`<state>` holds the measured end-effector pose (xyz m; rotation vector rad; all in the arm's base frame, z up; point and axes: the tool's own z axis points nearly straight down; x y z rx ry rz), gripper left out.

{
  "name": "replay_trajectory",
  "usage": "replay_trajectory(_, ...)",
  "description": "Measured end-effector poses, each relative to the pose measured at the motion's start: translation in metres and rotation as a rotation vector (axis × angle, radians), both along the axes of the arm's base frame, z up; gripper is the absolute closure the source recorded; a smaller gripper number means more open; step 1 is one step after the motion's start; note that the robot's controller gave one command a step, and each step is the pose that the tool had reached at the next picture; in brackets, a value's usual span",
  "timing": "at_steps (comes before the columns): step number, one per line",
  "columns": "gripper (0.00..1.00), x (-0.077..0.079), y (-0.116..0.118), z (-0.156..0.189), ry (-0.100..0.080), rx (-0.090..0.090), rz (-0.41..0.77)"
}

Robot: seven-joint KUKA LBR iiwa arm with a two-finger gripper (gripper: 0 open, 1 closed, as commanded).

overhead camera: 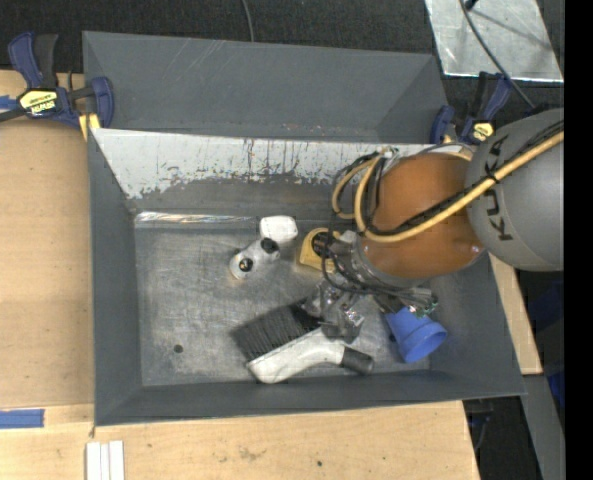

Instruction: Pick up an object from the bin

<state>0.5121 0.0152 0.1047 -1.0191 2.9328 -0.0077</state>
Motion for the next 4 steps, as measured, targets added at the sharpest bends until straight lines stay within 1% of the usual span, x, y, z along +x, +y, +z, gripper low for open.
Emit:
replay_trajectory(1, 1.00, 0.000, 0.000, 0.000, 0.000, 0.000, 0.000)
replay_trajectory(2, 1.00, -0.001, 0.007, 0.053, 0.029, -0.006, -0.033)
replay_trajectory(3, 0.00, -0.010, 0.010, 0.014, 0.033, -0.007, 0.017)
replay_trajectory(4, 0.00, -0.012, 0.010, 0.009, 0.035, -0.007, 0.021)
